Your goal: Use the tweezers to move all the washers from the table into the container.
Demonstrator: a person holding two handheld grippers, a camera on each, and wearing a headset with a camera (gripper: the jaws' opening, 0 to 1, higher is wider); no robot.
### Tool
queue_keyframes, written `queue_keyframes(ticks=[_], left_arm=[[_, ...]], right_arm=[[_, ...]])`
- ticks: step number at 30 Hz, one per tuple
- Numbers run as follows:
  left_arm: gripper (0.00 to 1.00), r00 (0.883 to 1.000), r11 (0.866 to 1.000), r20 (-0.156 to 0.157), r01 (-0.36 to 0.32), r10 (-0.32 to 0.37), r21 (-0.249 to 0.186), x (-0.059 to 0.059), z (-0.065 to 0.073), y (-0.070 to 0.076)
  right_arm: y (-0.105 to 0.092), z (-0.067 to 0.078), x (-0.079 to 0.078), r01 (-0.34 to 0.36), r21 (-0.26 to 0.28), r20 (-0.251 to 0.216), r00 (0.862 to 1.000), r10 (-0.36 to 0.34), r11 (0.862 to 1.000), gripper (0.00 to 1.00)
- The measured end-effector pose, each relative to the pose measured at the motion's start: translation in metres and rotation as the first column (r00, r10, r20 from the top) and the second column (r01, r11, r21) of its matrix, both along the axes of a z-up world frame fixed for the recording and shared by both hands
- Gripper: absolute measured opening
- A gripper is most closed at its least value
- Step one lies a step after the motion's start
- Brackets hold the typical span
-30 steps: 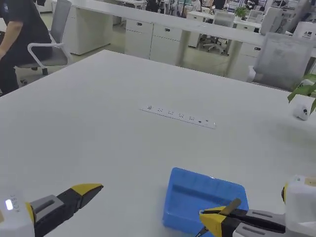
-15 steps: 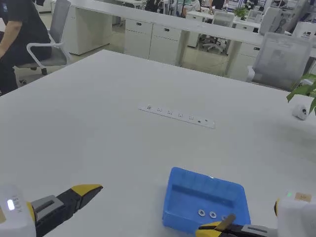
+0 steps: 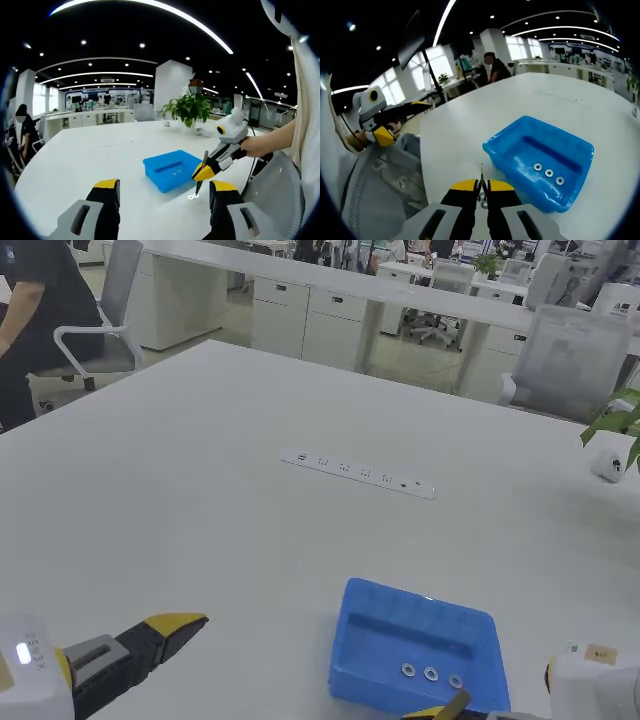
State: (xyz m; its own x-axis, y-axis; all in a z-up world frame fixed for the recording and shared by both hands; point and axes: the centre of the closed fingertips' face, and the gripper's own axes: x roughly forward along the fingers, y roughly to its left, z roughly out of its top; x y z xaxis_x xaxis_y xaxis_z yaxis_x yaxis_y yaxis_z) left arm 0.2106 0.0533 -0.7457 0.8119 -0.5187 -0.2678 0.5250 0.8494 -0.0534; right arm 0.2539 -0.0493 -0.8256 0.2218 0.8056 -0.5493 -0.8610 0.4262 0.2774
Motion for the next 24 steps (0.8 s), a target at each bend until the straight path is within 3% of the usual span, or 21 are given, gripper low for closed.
queue_keyframes(ticks=[14, 19, 24], left_arm=[[0.73, 1.0, 1.0, -0.001, 0.001, -0.001, 0.006, 0.0, -0.001, 0.0], [0.73, 1.0, 1.0, -0.001, 0.002, -0.002, 0.011, 0.0, -0.002, 0.0], [0.73, 1.0, 1.0, -0.002, 0.003, -0.003, 0.013, -0.001, -0.002, 0.0]], right_arm=[[0.0, -0.005, -0.007, -0.026, -0.035, 0.019, 0.999, 0.027, 0.999, 0.04], [0.005, -0.005, -0.01, -0.063, -0.064, 0.069, 0.995, 0.067, 0.996, 0.04], [0.012, -0.005, -0.021, -0.12, -0.089, 0.135, 0.982, 0.132, 0.989, 0.04]])
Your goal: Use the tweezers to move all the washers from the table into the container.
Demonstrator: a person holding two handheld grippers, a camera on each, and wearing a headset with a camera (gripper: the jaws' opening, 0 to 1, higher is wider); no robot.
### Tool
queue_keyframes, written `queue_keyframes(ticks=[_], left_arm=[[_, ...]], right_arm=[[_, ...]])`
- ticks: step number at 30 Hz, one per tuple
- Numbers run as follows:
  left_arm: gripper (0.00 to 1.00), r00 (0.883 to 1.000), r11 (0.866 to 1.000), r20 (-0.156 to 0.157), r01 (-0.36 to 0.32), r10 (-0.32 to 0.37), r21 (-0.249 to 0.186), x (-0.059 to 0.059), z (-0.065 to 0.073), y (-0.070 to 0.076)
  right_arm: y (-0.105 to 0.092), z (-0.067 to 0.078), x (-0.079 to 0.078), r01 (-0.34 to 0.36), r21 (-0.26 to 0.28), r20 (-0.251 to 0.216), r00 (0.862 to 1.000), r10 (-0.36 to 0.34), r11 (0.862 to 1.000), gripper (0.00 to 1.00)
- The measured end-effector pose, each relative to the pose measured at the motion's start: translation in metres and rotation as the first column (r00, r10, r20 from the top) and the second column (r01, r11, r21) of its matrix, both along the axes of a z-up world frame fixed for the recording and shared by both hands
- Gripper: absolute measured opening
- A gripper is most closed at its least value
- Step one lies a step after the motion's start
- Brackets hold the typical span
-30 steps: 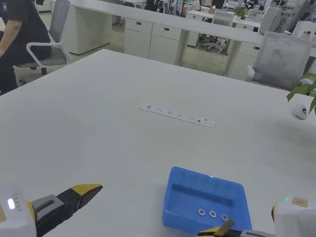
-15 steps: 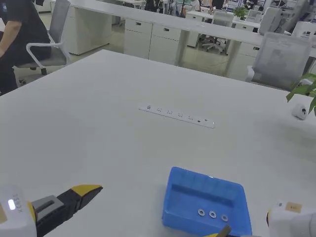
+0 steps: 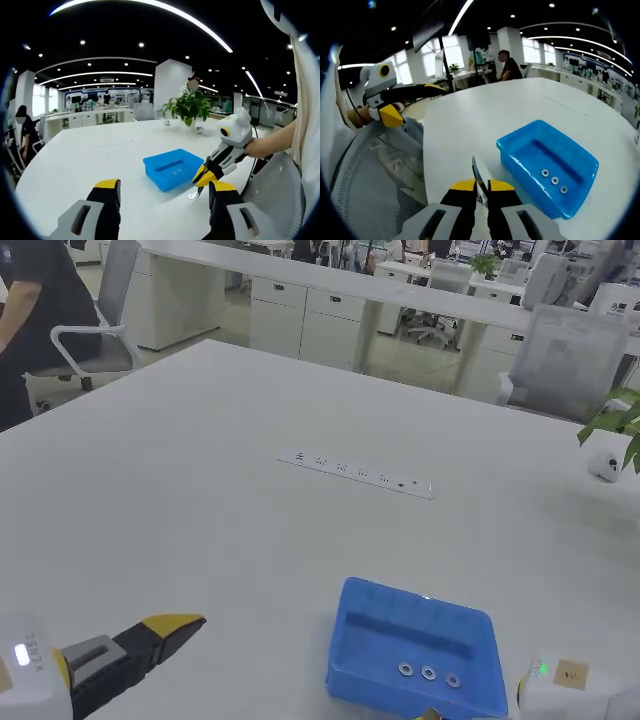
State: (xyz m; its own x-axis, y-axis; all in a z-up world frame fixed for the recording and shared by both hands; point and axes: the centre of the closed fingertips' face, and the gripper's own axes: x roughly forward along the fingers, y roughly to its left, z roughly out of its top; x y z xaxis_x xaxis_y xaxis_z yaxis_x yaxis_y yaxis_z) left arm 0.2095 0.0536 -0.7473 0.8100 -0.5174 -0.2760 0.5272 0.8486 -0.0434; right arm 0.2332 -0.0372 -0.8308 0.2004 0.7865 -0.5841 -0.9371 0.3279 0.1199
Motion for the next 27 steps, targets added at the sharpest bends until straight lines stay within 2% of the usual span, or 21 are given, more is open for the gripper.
queue_keyframes(ticks=[1, 5, 7, 10, 14, 21, 27], left_arm=[[0.73, 1.0, 1.0, 0.0, 0.0, 0.0, 0.0, 0.0, 0.0, 0.0], [0.72, 1.0, 1.0, -0.001, 0.001, -0.001, 0.002, -0.001, 0.0, -0.001], [0.72, 1.0, 1.0, 0.0, 0.002, -0.002, 0.003, -0.002, 0.0, -0.001], [0.72, 1.0, 1.0, -0.002, 0.002, -0.002, 0.004, -0.002, 0.0, -0.001], [0.72, 1.0, 1.0, -0.001, 0.002, -0.002, 0.005, -0.002, 0.0, -0.002], [0.72, 1.0, 1.0, -0.003, 0.002, -0.002, 0.008, -0.002, 0.0, -0.002], [0.72, 1.0, 1.0, -0.001, 0.002, -0.002, 0.005, -0.002, 0.001, -0.002]], right_arm=[[0.0, 0.0, 0.0, -0.016, -0.011, 0.031, 0.999, 0.016, 1.0, 0.04], [-0.005, 0.001, 0.001, 0.01, -0.007, 0.04, 0.999, -0.01, 1.0, 0.02], [-0.008, 0.0, 0.002, 0.07, 0.028, -0.018, 0.997, -0.07, 0.997, 0.02], [-0.01, 0.008, 0.007, 0.129, 0.099, -0.052, 0.991, -0.124, 0.987, 0.02], [-0.015, 0.011, 0.012, 0.143, 0.098, -0.049, 0.989, -0.139, 0.985, 0.02], [-0.012, 0.005, 0.014, 0.155, 0.095, -0.087, 0.985, -0.147, 0.983, 0.04], [-0.01, -0.001, 0.013, 0.124, 0.055, -0.061, 0.991, -0.121, 0.991, 0.04]])
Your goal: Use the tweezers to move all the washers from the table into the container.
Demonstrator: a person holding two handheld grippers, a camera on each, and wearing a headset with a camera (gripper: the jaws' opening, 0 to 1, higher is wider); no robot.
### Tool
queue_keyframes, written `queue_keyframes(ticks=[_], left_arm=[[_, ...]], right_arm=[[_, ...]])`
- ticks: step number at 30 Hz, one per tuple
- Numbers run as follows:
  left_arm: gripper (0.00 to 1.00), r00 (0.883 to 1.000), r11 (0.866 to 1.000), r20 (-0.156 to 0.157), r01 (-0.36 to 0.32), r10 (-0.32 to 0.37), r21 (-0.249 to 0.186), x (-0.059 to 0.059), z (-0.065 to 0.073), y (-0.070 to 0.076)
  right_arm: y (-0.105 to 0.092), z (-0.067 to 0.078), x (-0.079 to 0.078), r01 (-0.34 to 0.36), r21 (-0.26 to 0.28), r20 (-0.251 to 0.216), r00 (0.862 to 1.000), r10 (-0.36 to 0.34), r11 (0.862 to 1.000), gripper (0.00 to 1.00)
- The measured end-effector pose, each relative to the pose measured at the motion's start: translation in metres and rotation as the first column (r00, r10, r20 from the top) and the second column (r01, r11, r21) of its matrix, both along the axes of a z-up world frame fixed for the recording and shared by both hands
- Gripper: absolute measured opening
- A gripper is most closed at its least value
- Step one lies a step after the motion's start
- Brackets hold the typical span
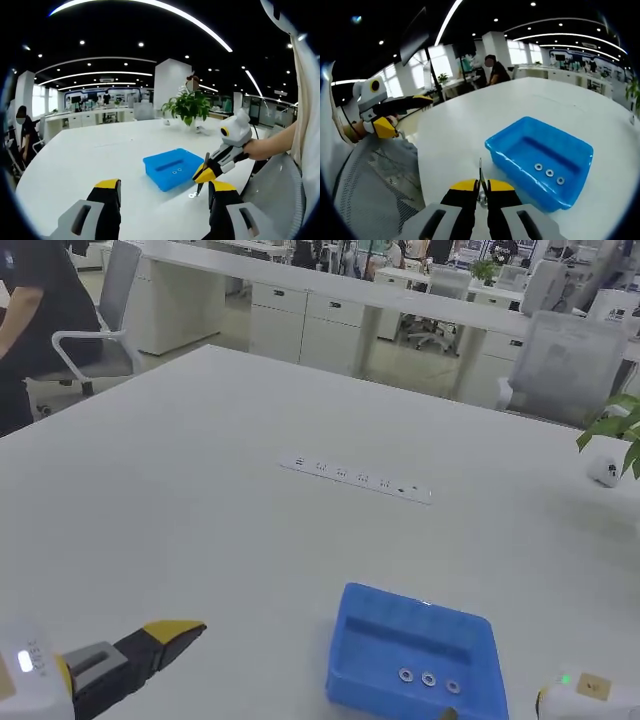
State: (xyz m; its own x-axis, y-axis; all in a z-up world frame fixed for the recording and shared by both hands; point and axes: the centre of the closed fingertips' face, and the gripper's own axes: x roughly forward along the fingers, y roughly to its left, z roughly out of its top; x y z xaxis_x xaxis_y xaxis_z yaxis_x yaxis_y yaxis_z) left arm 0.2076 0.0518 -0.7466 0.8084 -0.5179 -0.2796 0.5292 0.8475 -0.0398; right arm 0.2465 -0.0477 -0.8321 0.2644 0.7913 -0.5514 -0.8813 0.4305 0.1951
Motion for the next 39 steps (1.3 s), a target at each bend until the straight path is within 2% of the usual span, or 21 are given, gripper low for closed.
queue_keyframes(ticks=[5, 11, 17, 21, 24, 26, 34, 39], left_arm=[[0.72, 1.0, 1.0, 0.001, 0.0, 0.0, -0.001, 0.001, 0.0, 0.0], [0.72, 1.0, 1.0, -0.001, 0.004, -0.004, 0.0, 0.002, -0.001, 0.0], [0.71, 1.0, 1.0, -0.001, 0.003, -0.003, 0.004, 0.002, -0.002, 0.001], [0.71, 1.0, 1.0, 0.003, -0.003, 0.003, 0.0, 0.003, -0.001, 0.002], [0.71, 1.0, 1.0, 0.003, -0.005, 0.005, -0.001, 0.002, -0.001, 0.003], [0.71, 1.0, 1.0, 0.004, -0.007, 0.007, -0.001, 0.002, -0.001, 0.003], [0.71, 1.0, 1.0, 0.004, -0.003, 0.003, 0.0, 0.001, 0.0, 0.002], [0.71, 1.0, 1.0, 0.006, -0.008, 0.008, -0.001, 0.001, 0.0, 0.003]], right_arm=[[0.004, 0.0, -0.006, -0.027, -0.011, 0.012, 1.0, 0.027, 1.0, 0.04], [0.004, 0.0, -0.007, -0.031, -0.018, 0.021, 0.999, 0.032, 0.999, 0.04], [0.008, -0.001, -0.011, -0.083, -0.059, 0.08, 0.993, 0.088, 0.995, 0.03], [0.008, -0.001, -0.009, -0.076, -0.065, 0.089, 0.993, 0.081, 0.995, 0.03], [0.006, 0.001, -0.007, -0.049, -0.044, 0.066, 0.996, 0.052, 0.998, 0.03], [0.005, 0.007, -0.005, -0.034, -0.017, 0.055, 0.998, 0.035, 0.999, 0.03], [0.001, 0.037, 0.012, 0.016, 0.066, 0.068, 0.997, -0.021, 0.998, 0.03], [0.002, 0.048, 0.019, 0.032, 0.093, 0.077, 0.996, -0.04, 0.995, 0.03]])
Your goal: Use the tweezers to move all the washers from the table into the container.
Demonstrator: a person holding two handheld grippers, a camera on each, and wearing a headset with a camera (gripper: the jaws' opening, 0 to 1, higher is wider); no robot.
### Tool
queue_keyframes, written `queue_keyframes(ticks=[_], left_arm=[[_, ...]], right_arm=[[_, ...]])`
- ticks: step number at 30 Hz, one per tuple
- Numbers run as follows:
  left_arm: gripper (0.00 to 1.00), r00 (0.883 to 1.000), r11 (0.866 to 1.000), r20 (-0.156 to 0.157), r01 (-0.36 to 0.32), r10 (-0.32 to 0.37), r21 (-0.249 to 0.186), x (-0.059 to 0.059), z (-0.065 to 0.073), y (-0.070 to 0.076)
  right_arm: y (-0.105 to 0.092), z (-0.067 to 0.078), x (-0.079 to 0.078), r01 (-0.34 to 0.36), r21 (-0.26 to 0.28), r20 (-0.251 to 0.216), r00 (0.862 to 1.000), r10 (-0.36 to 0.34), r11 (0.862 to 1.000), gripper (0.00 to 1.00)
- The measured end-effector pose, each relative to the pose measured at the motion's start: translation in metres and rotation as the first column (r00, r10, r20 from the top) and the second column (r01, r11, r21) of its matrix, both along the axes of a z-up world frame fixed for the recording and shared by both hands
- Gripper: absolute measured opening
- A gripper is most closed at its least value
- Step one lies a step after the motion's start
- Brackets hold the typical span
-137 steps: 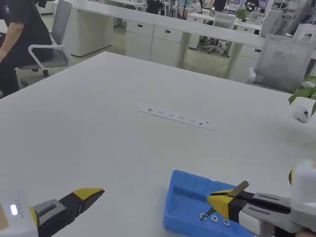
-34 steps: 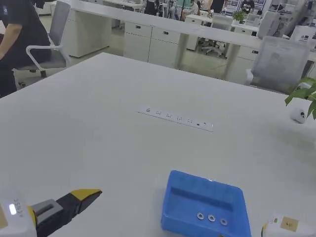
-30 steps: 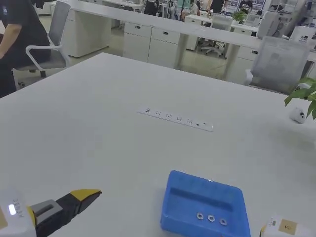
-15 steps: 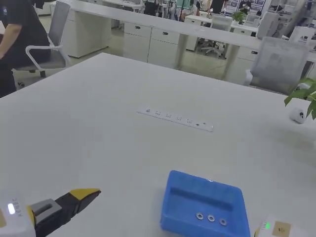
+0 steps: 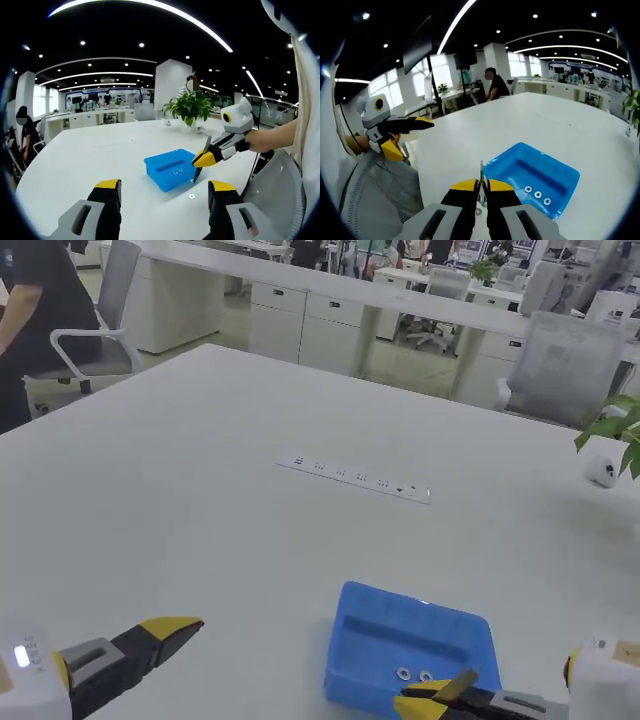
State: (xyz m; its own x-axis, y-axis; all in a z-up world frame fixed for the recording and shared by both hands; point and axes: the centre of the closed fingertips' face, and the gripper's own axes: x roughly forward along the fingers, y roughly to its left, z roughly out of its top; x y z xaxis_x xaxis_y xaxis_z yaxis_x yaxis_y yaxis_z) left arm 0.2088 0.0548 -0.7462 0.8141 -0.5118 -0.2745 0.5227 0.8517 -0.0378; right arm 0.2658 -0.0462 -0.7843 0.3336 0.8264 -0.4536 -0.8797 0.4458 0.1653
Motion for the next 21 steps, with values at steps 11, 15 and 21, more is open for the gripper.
queue_keyframes(ticks=[11, 15, 21], left_arm=[[0.71, 1.0, 1.0, 0.001, -0.001, 0.001, -0.001, -0.001, 0.001, 0.0], [0.71, 1.0, 1.0, 0.002, -0.001, 0.001, -0.003, -0.001, 0.001, 0.0], [0.71, 1.0, 1.0, 0.003, -0.006, 0.007, -0.006, 0.0, 0.002, 0.001]], right_arm=[[0.001, 0.017, 0.013, 0.017, 0.05, 0.004, 1.0, -0.017, 0.999, 0.03], [0.003, 0.022, 0.021, 0.023, 0.07, -0.004, 1.0, -0.023, 0.997, 0.03], [0.006, 0.028, 0.034, 0.025, 0.075, 0.004, 1.0, -0.025, 0.997, 0.03]])
